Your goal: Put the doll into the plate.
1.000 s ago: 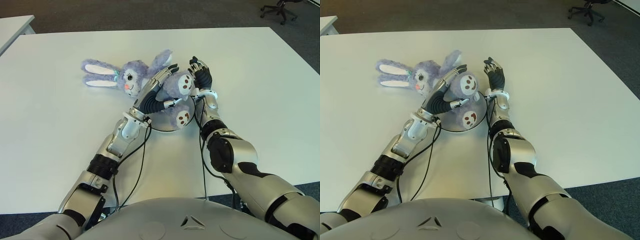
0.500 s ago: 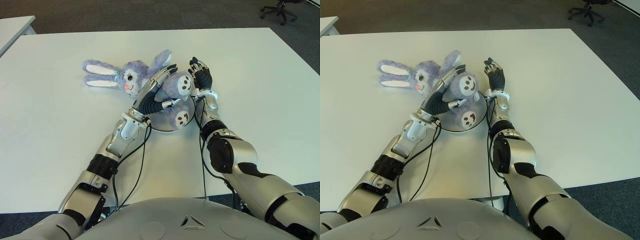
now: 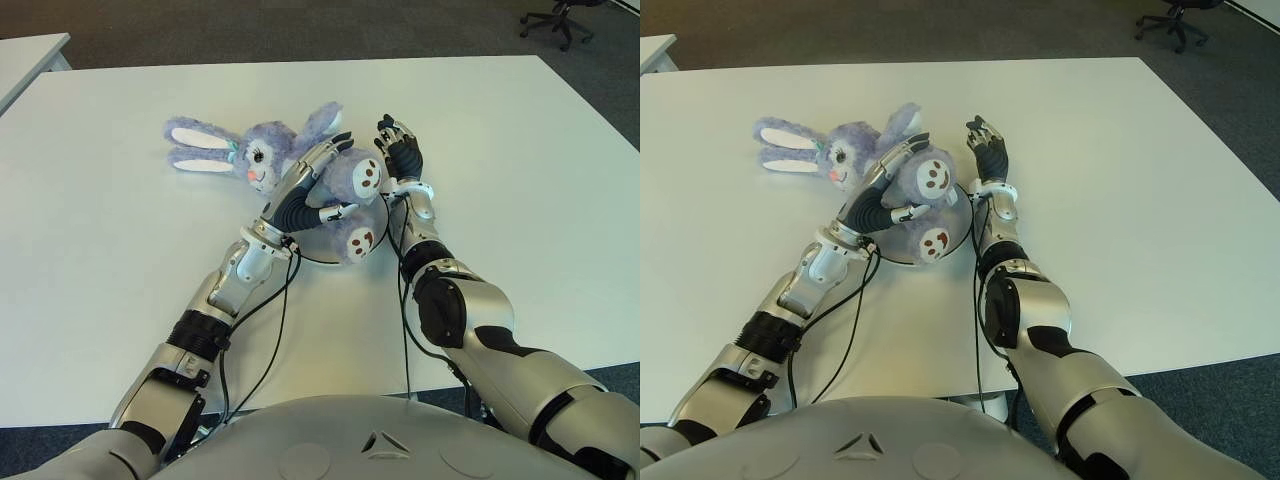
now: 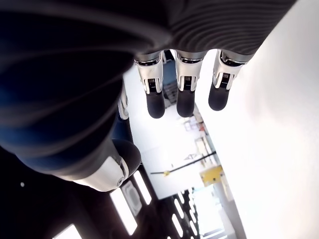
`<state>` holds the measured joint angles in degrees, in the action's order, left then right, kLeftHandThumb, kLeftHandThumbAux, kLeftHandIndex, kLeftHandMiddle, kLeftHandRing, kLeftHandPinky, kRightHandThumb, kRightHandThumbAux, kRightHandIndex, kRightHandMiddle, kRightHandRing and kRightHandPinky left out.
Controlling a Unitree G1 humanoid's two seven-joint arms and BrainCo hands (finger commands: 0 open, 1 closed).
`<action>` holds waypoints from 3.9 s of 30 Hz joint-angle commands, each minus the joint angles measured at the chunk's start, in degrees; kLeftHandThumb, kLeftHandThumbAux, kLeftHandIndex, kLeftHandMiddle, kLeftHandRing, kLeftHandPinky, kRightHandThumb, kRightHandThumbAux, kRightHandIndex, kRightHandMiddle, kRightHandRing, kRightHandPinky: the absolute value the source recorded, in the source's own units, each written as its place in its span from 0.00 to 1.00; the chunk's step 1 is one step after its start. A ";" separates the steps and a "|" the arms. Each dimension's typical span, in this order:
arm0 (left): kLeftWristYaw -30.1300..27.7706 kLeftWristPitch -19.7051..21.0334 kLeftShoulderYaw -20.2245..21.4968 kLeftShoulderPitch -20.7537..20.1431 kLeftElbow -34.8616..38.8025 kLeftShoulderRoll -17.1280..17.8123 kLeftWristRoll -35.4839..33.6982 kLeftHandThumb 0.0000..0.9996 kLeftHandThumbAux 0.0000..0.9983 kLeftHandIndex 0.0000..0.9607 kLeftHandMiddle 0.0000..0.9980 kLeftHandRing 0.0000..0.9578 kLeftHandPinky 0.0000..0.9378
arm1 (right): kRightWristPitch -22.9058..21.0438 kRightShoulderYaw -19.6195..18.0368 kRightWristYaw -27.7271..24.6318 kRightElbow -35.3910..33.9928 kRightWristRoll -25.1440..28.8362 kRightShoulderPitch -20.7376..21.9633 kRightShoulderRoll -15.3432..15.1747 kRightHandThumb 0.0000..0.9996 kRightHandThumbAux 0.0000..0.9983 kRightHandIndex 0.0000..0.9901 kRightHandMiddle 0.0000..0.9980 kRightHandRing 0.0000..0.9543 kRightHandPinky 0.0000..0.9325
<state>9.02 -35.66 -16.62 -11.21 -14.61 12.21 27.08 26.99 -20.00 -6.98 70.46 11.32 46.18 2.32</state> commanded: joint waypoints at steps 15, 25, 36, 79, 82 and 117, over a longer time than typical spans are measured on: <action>1.47 -2.52 0.47 5.65 -4.47 3.20 1.65 0.12 0.28 0.00 0.01 0.00 0.00 | -2.90 0.15 0.27 3.00 0.19 -5.47 1.03 0.69 0.74 0.40 0.09 0.08 0.09; 3.84 -5.40 1.80 6.44 -6.72 3.74 1.74 0.15 0.26 0.00 0.03 0.00 0.00 | -2.55 0.46 0.39 2.93 0.05 -5.61 0.98 0.69 0.74 0.40 0.09 0.08 0.09; 10.14 -9.74 3.21 6.54 -9.98 3.27 3.29 0.19 0.27 0.00 0.07 0.04 0.00 | -2.69 0.29 0.44 2.90 0.39 -5.59 1.07 0.69 0.74 0.40 0.10 0.08 0.09; 18.03 -17.19 4.52 3.80 -18.52 3.47 4.69 0.23 0.27 0.00 0.09 0.07 0.00 | -2.65 0.34 0.70 2.96 0.31 -5.24 1.13 0.69 0.74 0.40 0.10 0.08 0.09; 18.18 -17.35 4.61 3.63 -18.78 3.58 4.55 0.22 0.26 0.00 0.09 0.06 0.00 | -2.64 0.46 0.89 3.00 0.16 -5.15 1.10 0.69 0.74 0.40 0.10 0.08 0.09; 26.08 -22.07 7.58 1.29 -25.82 4.57 5.37 0.07 0.22 0.00 0.06 0.03 0.00 | -2.83 0.43 0.67 3.08 0.20 -5.10 0.82 0.69 0.74 0.40 0.11 0.08 0.08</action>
<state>34.73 -58.09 -8.74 -16.41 -34.90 18.45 33.93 26.98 -19.08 -6.72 70.53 11.29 45.43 2.56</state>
